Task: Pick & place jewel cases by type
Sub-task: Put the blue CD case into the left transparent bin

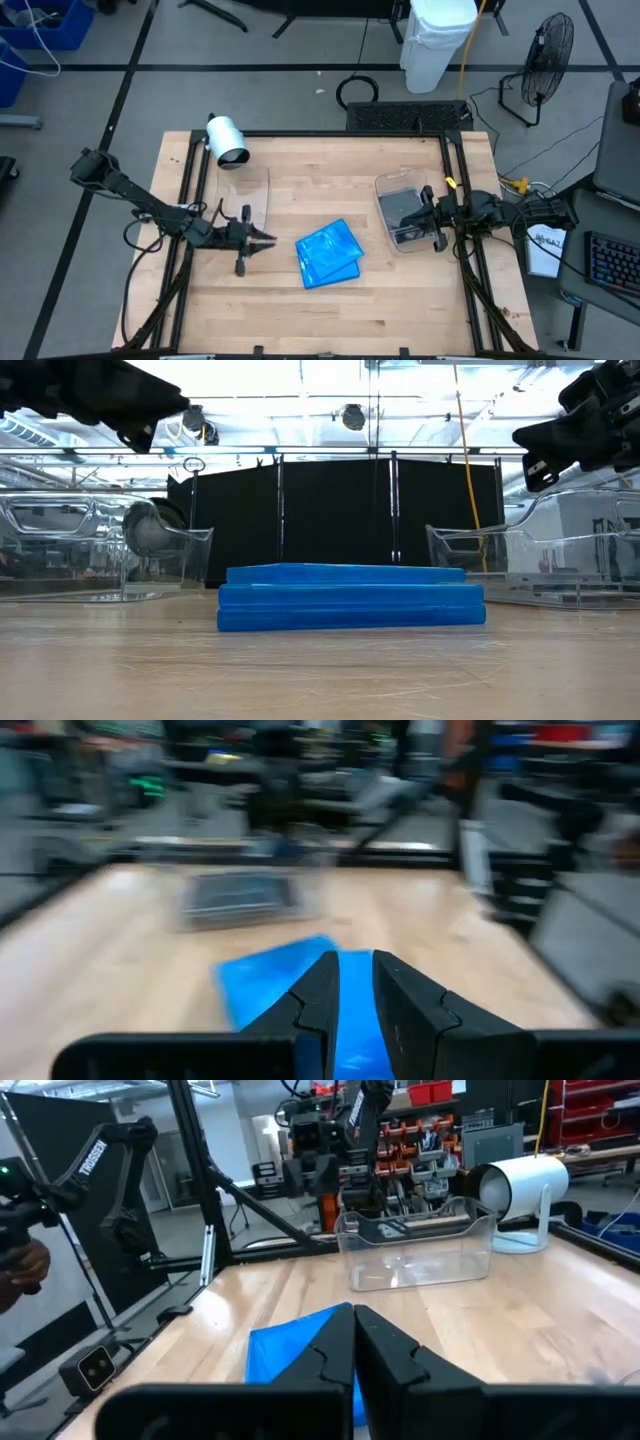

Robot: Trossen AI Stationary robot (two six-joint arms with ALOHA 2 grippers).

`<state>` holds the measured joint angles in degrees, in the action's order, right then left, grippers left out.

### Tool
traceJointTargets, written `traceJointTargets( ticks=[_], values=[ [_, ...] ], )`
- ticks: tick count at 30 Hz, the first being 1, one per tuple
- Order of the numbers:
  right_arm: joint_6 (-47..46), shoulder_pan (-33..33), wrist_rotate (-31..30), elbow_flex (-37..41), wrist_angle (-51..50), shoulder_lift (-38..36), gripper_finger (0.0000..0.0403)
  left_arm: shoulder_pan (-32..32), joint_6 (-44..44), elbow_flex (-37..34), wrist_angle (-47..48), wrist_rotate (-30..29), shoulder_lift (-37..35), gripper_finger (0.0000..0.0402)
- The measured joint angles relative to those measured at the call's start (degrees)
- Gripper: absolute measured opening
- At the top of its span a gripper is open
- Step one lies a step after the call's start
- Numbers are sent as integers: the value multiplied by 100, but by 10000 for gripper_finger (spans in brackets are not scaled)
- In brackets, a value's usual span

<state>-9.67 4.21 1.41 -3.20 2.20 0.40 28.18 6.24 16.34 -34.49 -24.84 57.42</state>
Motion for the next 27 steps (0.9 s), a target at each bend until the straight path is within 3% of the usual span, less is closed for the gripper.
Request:
traceJointTargets(
  ticks=[3,5,12,17,27],
  values=[
    [-11,0,4,3,-3,0,0,5,-138,92,110,632,142,72],
    [-13,0,4,4,-5,0,0,11,-425,412,611,720,386,72],
    [-13,0,9,7,-7,0,0,-85,-1203,2791,3240,621,2179,72],
    [-13,0,11,9,-7,-1,0,-54,-1157,4268,5189,68,3510,72],
    [-13,0,11,9,-9,0,0,-139,-281,5721,5314,1338,4807,72]
  ],
)
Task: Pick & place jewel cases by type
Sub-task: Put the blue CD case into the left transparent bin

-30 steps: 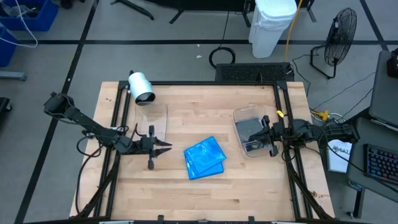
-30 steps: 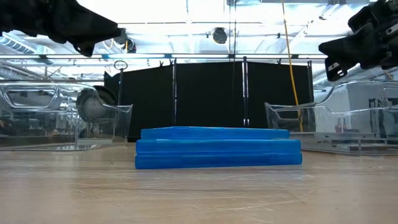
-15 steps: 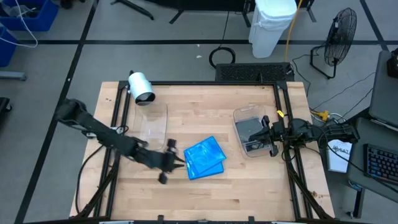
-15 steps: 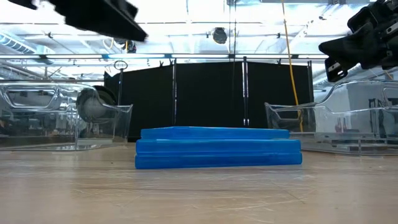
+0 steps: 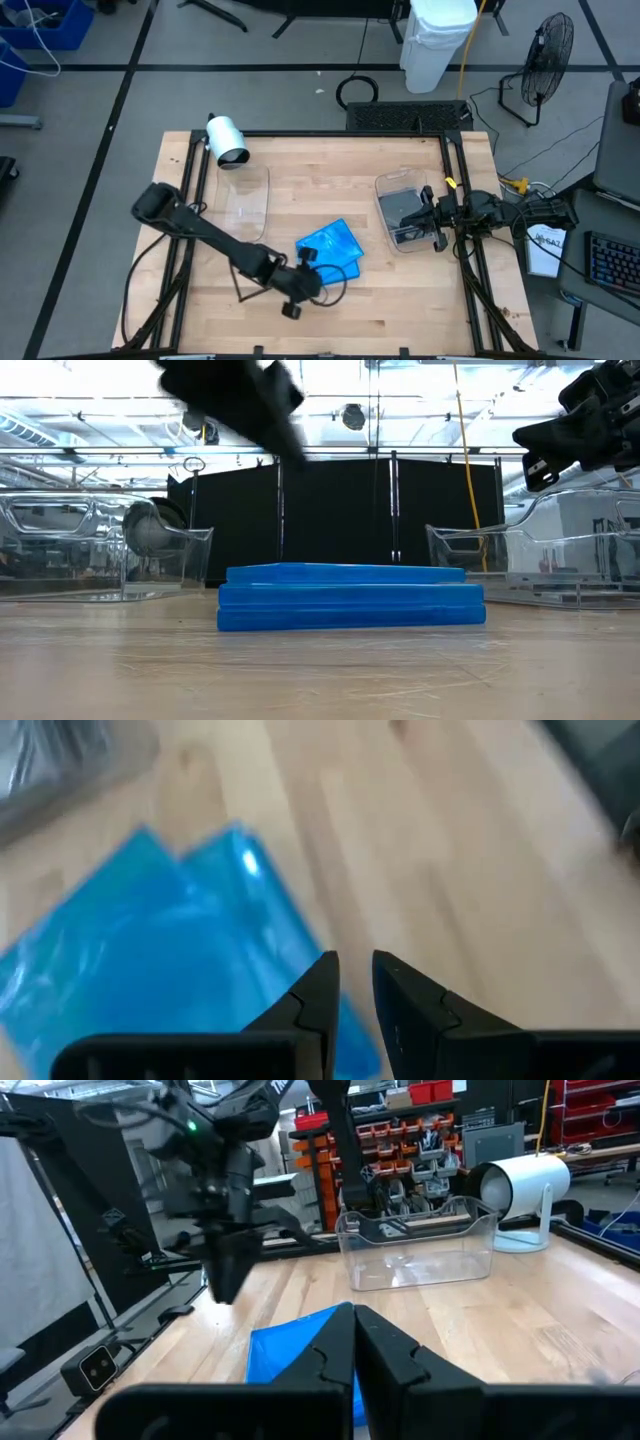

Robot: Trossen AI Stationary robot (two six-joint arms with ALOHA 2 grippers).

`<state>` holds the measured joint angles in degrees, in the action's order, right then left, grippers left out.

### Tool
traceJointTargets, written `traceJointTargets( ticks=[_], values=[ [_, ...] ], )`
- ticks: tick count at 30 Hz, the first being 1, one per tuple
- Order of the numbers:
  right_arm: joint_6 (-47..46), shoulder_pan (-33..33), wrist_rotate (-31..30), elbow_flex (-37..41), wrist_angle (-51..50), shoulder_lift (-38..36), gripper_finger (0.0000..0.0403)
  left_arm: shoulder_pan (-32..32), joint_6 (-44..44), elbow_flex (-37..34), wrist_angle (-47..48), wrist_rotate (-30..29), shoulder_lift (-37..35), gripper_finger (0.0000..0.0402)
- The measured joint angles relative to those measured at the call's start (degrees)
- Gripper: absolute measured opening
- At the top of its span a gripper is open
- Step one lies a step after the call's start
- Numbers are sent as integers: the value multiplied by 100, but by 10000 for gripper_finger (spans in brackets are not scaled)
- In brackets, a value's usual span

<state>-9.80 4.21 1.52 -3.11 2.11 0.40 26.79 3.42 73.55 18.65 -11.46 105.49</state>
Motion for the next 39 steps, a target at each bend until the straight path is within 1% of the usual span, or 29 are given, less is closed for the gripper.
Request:
traceJointTargets(
  ticks=[4,9,13,19,29,31,36,39],
  values=[
    [0,0,0,0,0,0,0,-207,52,297,-292,326,264,72],
    [0,0,2,0,0,0,0,-593,545,360,-254,795,682,72],
    [0,0,2,0,0,0,0,-815,639,360,-213,840,867,72],
    [0,0,2,0,0,0,0,-956,876,329,137,842,822,72],
    [2,0,2,0,0,0,0,-882,933,338,785,800,777,72],
    [0,1,2,0,0,0,0,-855,931,334,1012,671,697,72],
    [2,1,2,0,0,0,0,-848,1062,306,1623,121,421,72],
    [0,1,4,0,2,0,0,-855,1079,305,1734,-76,186,72]
  ],
)
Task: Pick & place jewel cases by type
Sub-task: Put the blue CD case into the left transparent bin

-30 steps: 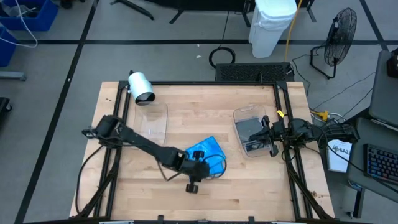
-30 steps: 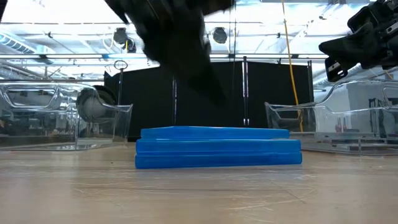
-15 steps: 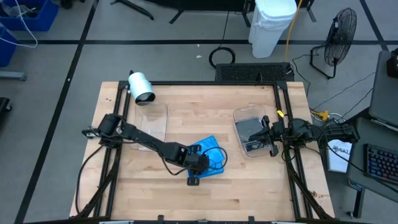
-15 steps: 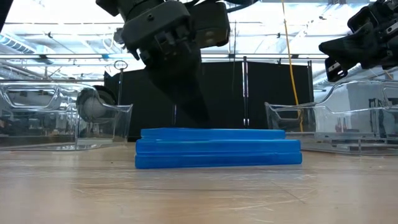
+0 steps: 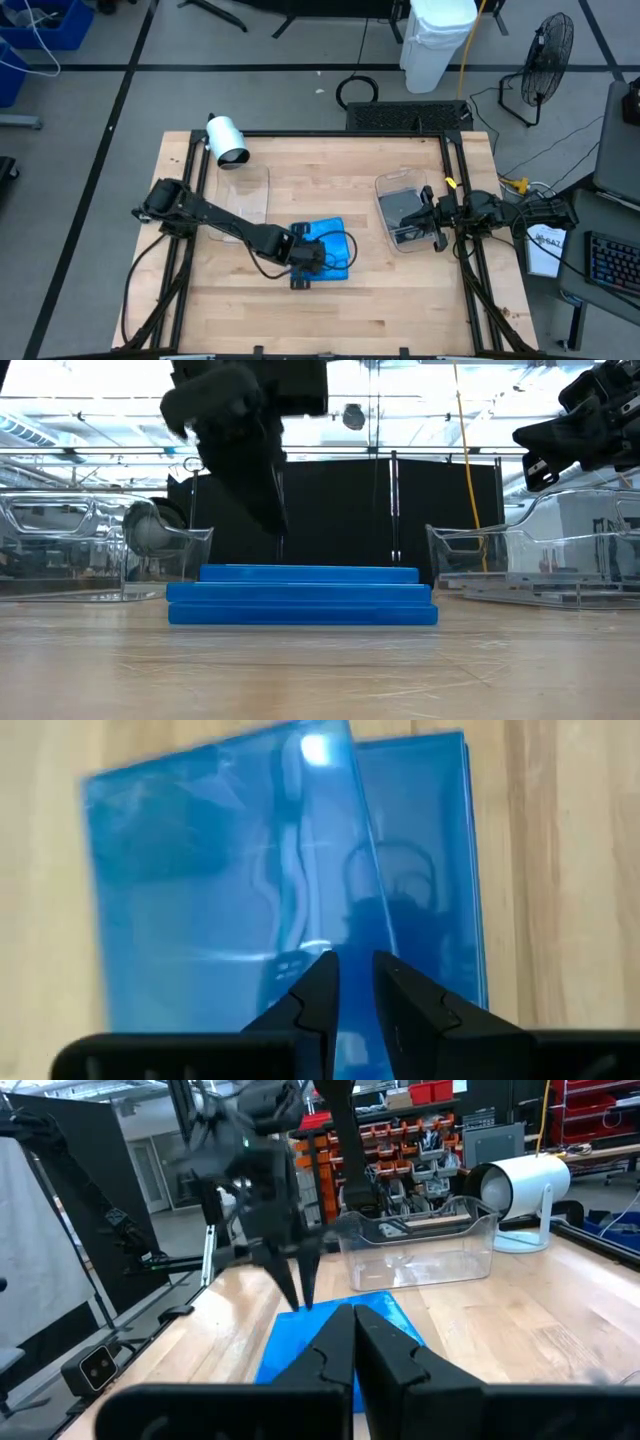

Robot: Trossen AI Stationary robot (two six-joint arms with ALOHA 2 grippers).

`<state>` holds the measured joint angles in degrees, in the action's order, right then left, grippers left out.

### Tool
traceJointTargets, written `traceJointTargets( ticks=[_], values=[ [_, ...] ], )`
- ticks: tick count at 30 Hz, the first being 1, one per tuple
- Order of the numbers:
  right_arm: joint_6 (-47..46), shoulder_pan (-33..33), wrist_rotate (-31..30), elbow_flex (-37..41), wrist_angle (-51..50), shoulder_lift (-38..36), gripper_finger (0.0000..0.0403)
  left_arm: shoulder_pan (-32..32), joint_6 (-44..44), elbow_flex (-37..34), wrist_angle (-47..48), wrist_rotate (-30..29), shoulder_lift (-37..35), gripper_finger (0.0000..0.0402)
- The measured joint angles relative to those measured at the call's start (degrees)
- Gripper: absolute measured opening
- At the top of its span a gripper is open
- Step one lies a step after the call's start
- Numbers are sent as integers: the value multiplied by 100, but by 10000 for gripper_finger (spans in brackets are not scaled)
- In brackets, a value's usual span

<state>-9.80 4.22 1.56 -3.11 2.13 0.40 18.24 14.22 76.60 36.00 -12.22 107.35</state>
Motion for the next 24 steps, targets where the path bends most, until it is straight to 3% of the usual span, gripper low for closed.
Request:
traceJointTargets(
  ticks=[6,10,16,20,24],
  values=[
    [0,1,0,0,1,1,0,7,-121,11,252,-340,-390,72],
    [0,0,0,0,5,9,0,-54,-114,11,1018,-865,-439,72],
    [0,1,0,0,4,9,0,-286,408,11,1345,-434,-364,72],
    [0,1,0,0,4,9,0,-125,-545,11,1209,-486,-378,77],
    [0,1,0,0,4,9,0,260,-1240,12,767,-539,-378,114]
  ],
)
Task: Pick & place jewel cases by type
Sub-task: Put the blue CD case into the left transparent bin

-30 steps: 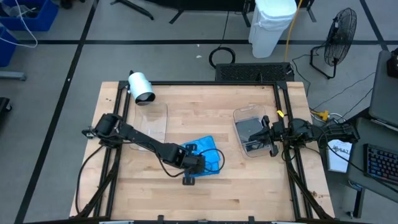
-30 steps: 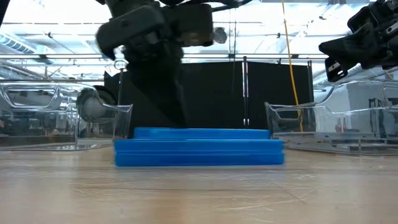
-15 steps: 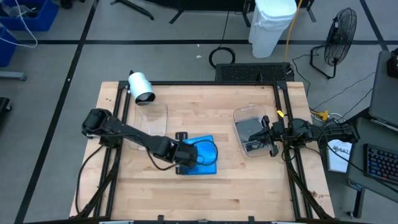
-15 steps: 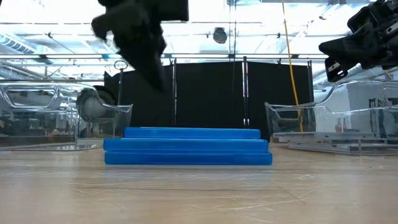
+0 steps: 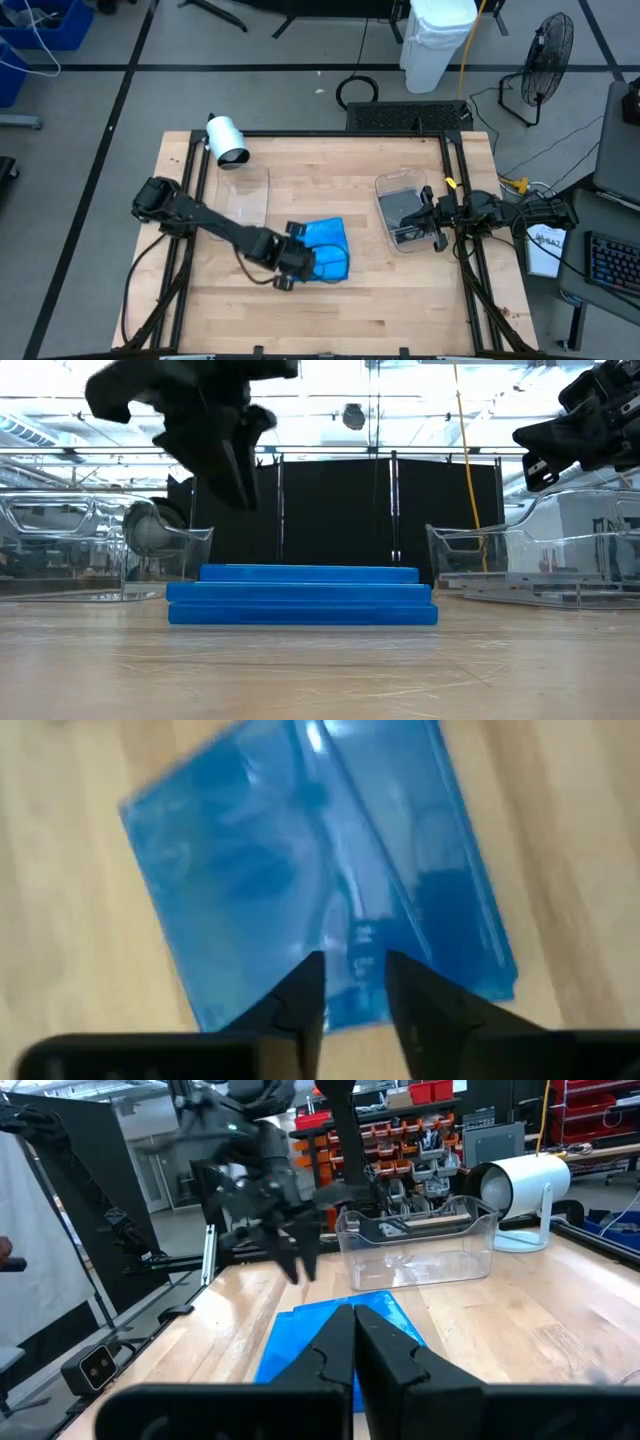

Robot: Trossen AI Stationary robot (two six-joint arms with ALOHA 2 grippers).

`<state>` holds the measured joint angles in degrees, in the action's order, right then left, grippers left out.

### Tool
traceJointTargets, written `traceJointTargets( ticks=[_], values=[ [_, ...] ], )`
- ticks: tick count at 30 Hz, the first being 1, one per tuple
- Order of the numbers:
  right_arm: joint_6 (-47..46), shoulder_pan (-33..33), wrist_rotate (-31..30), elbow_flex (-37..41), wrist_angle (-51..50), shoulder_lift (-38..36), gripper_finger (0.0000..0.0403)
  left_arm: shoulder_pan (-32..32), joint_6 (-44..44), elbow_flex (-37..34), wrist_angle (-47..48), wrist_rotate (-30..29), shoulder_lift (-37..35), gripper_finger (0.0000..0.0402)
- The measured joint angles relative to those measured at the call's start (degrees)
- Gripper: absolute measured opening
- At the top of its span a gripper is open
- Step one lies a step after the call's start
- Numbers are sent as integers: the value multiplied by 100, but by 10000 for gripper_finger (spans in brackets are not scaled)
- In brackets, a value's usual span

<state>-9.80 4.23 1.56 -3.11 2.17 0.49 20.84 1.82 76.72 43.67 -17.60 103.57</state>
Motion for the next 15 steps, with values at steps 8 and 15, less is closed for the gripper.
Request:
traceJointTargets(
  ticks=[8,15],
  values=[
    [2,0,0,0,2,0,0,-309,1232,1,1170,-1405,-4,238],
    [0,0,0,0,4,0,0,-1603,2327,-125,1378,430,-7,281]
  ],
)
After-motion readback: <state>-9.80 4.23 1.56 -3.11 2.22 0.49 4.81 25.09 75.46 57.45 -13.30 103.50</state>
